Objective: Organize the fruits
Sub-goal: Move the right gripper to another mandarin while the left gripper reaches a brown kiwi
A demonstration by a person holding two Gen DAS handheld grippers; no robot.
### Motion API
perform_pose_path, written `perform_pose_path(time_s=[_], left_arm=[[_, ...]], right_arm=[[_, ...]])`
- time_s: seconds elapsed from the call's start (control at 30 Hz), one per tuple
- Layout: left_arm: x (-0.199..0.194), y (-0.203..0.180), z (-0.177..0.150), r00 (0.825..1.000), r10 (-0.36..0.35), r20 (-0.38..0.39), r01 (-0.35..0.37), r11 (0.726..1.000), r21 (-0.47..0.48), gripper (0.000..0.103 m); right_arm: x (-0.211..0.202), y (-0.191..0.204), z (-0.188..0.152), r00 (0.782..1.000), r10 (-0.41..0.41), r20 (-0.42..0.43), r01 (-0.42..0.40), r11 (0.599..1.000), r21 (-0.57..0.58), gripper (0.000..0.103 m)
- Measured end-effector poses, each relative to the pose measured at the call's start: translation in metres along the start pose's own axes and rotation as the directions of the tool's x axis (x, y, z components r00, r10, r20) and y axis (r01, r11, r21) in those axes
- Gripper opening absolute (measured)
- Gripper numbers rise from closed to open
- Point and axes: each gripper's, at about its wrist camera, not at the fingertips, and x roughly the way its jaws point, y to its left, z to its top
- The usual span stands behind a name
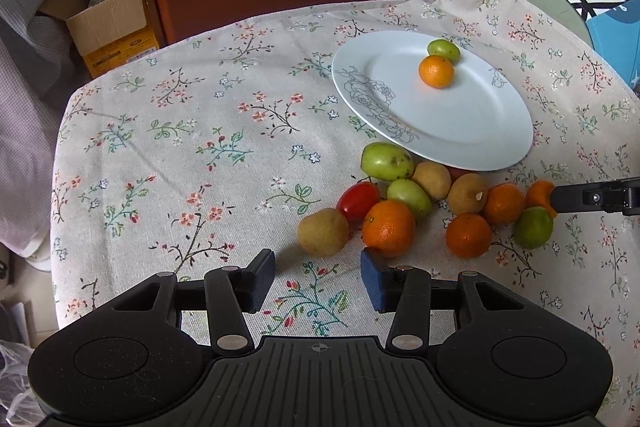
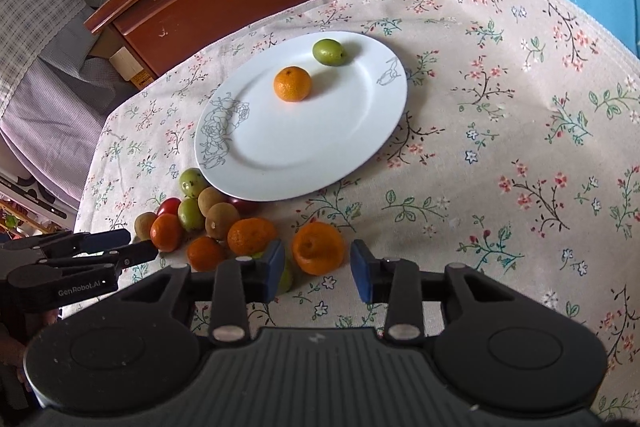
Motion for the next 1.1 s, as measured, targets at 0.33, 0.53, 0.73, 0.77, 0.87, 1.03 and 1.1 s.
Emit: perform_pose_path(time_s=[0.33,0.53,0.73,0.77,0.87,1.03,1.1], left_arm=[[0.006,0.012,0.006,1.0,0.002,0.022,-0.001,0.999,-0.044,0.044],[0.01,0.01,0.008,0.999,0.027,0.042,-0.026,0.999,-0.029,0.043],[0.008,0.01,0.008,0.999,0.007,0.052,-0.006,0.999,-0.031,0.029],[0.007,0.011,0.008,0.999,-0.017,0.05,0.019,0.999,-0.046,0.025],[0.006,0.009,0.007,0.999,-0.02,0.043,0.022,0.999,-0.046,0.025],[0.001,0.006,0.006,0.999,-0.023,0.044,0.025,0.999,-0.041,0.025],[-0.002,0.005,0.006,0.999,-0.017,0.052,0.019,0.999,-0.034,0.025]], right_arm=[[0.008,0.0,0.003,1.0,-0.016,-0.013,0.016,0.999,0.027,0.037],[0.012,0.001,0.002,0.999,-0.024,-0.025,0.024,0.999,0.025,0.031],[0.011,0.004,0.003,1.0,-0.018,-0.025,0.018,1.0,0.005,0.029],[0.011,0.004,0.002,1.0,-0.017,-0.025,0.017,1.0,0.003,0.029],[0.01,0.005,0.003,1.0,-0.012,-0.021,0.012,1.0,-0.006,0.029],[0.005,0.013,0.004,1.0,0.004,0.003,-0.004,0.999,-0.043,0.028],[0.004,0.016,0.003,1.0,-0.001,0.009,0.001,0.998,-0.06,0.028]])
